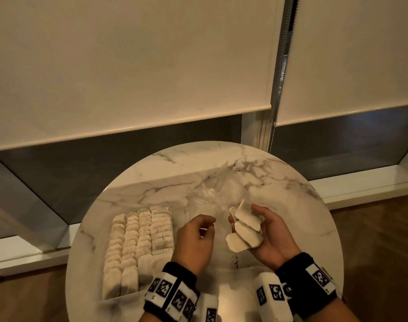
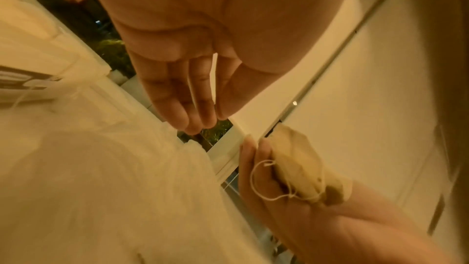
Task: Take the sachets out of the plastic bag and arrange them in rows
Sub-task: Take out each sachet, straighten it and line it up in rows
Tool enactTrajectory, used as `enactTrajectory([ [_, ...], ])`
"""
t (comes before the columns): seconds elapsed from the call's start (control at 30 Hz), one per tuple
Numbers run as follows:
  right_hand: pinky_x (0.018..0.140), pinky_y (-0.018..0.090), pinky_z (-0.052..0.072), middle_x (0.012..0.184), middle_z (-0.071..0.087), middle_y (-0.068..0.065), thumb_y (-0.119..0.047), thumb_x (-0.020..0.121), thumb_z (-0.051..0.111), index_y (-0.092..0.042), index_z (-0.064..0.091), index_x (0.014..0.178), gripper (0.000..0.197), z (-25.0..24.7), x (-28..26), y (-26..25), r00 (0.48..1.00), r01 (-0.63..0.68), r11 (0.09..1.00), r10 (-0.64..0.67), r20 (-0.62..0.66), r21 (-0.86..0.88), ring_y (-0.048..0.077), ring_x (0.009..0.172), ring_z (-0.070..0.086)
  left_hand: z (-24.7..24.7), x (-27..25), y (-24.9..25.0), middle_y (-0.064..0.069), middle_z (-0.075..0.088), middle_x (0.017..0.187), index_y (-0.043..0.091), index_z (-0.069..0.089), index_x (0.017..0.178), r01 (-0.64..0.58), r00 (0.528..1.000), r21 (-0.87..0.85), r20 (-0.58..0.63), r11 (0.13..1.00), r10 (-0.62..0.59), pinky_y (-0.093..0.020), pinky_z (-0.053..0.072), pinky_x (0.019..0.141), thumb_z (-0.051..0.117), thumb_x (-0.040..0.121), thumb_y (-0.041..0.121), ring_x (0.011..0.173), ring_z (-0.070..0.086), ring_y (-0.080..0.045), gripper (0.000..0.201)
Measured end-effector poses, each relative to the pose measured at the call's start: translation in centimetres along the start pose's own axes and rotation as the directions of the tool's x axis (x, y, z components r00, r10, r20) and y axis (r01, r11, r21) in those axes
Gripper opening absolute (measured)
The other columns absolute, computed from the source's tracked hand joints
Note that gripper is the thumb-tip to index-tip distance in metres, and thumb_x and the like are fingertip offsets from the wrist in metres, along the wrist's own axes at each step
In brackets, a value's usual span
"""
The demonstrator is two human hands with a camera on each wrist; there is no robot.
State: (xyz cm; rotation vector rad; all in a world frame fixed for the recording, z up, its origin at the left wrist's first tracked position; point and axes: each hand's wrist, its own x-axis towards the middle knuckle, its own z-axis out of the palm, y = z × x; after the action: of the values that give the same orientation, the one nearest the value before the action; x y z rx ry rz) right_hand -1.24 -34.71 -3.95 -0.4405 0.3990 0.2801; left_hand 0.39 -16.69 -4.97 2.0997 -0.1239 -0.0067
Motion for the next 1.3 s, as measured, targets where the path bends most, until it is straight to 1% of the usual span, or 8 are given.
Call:
enactTrajectory([
  [0.13,0.088,0.04,0.048,0.103,0.066,0.026,-0.026,0.089,0.058,0.004,0.075,0.096,0.035,2.1,-0.7,2.3,0.998,-0.055,0.998,0.055,0.026,0.01,0.033,0.094,0.061,-2.7,-1.3,0.5,0.007,0.074,0.079,0.026,0.074,0.091,0.015,0.997,-0.187,-0.07,0.982,-0.028,-0.034,0.059,0.074,0.068,0.09,0.011,0.074,0.069,-0.012,0.016],
  [0.23,0.087,0.042,0.049,0.102,0.064,0.026,-0.035,0.092,0.056,0.008,0.063,0.122,0.053,2.9,-0.7,3.9,0.997,-0.078,0.995,0.078,0.005,0.063,0.034,0.085,0.063,-4.7,-2.1,1.1,0.005,0.072,0.075,0.023,0.073,0.086,-0.021,0.997,-0.173,-0.08,0.985,0.007,-0.034,0.058,0.069,0.068,0.09,0.013,0.07,0.068,-0.015,0.012],
  [0.4,0.094,0.045,0.05,0.113,0.062,0.025,-0.044,0.092,0.052,0.004,0.049,0.142,0.069,3.2,-0.3,5.9,0.998,-0.035,0.987,0.044,-0.055,0.155,0.036,0.093,0.065,-6.6,-3.2,1.5,0.002,0.071,0.069,0.021,0.073,0.081,0.05,0.997,-0.076,0.071,0.996,-0.044,-0.029,0.054,0.061,0.067,0.091,0.034,0.062,0.068,-0.015,0.017],
  [0.5,0.1,0.045,0.046,0.113,0.061,0.025,-0.044,0.092,0.052,0.002,0.047,0.145,0.07,3.1,-0.1,6.6,0.997,-0.045,0.979,0.058,-0.056,0.199,0.036,0.1,0.063,-6.6,-3.8,1.2,-0.001,0.072,0.066,0.02,0.072,0.083,0.112,0.985,-0.034,0.134,0.993,-0.106,-0.028,0.055,0.059,0.072,0.088,0.033,0.06,0.07,-0.017,0.013],
  [0.63,0.094,0.043,0.05,0.112,0.064,0.023,-0.037,0.09,0.057,0.002,0.052,0.14,0.063,2.9,0.0,6.9,0.997,-0.036,0.979,0.05,-0.065,0.202,0.032,0.105,0.062,-6.6,-4.0,0.8,-0.003,0.072,0.064,0.014,0.071,0.082,0.135,0.985,-0.086,0.121,0.987,-0.124,-0.034,0.06,0.063,0.072,0.088,0.015,0.061,0.072,-0.021,0.006],
  [0.8,0.098,0.039,0.048,0.096,0.068,0.019,-0.022,0.084,0.063,0.001,0.065,0.104,0.03,3.2,-0.1,7.0,0.997,-0.013,0.987,0.024,-0.067,0.158,0.027,0.094,0.064,-7.6,-3.8,0.8,-0.001,0.071,0.069,0.013,0.071,0.086,0.092,0.993,-0.129,0.079,0.987,-0.083,-0.028,0.056,0.058,0.068,0.091,0.01,0.061,0.072,-0.019,0.006],
  [1.1,0.076,0.045,0.052,0.097,0.062,0.017,-0.023,0.077,0.069,-0.004,0.064,0.103,0.033,2.5,0.7,8.8,0.987,-0.139,0.987,0.132,-0.087,-0.081,0.032,0.084,0.062,-8.3,-3.6,0.3,0.013,0.071,0.074,0.026,0.073,0.089,-0.054,0.997,-0.039,0.061,0.998,0.056,-0.022,0.054,0.065,0.07,0.09,0.013,0.067,0.067,-0.007,0.013],
  [1.3,0.062,0.037,0.059,0.092,0.067,0.017,-0.01,0.079,0.065,-0.001,0.067,0.097,0.021,2.4,0.4,9.0,0.977,-0.209,0.976,0.206,-0.059,-0.064,0.028,0.082,0.065,-12.7,-2.3,-0.4,0.005,0.072,0.081,0.024,0.075,0.097,-0.04,0.99,0.006,-0.137,0.999,0.041,-0.017,0.052,0.065,0.076,0.085,0.011,0.07,0.067,-0.007,0.018],
])
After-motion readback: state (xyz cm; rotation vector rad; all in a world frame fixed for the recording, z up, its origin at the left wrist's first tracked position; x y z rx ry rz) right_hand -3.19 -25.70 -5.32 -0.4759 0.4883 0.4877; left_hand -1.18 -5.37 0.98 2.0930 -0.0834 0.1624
